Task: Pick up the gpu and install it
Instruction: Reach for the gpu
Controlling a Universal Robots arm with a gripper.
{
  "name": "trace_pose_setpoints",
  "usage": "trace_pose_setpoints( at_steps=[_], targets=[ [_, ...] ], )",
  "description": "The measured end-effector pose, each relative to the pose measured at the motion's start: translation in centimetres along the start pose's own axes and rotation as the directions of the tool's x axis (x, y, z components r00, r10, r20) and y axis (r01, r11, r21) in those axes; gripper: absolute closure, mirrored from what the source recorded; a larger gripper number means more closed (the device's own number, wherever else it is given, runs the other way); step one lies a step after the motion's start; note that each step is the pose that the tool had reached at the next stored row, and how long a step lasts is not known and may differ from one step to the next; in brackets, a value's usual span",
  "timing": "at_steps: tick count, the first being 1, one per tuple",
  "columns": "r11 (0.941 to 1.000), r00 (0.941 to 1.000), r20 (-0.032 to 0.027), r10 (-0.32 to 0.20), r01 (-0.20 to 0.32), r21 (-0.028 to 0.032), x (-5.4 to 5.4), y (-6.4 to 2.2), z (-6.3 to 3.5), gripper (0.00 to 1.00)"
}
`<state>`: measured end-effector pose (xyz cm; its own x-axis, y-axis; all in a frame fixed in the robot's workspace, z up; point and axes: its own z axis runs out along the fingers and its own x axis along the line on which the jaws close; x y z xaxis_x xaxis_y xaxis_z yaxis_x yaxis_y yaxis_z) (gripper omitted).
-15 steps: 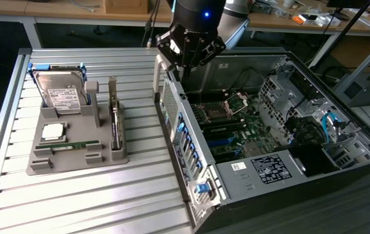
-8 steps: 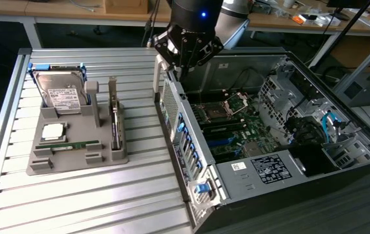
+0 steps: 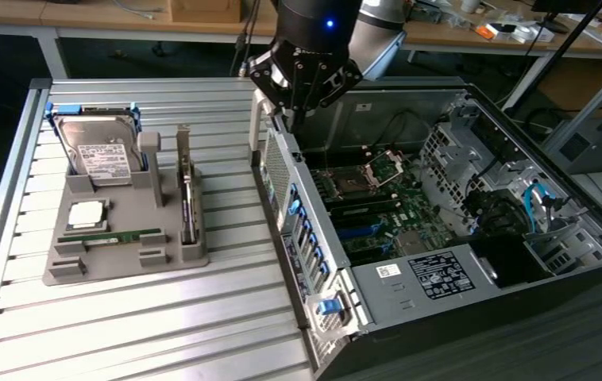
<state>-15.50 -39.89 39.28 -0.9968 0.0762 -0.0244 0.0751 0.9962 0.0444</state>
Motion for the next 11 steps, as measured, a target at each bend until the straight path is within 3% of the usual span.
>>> trace_pose_setpoints(
  at_steps=[11],
  targets=[
    [1.0,1.0,0.0,0.0,0.0,0.0,0.55,-0.04,0.0,0.9]
  ],
)
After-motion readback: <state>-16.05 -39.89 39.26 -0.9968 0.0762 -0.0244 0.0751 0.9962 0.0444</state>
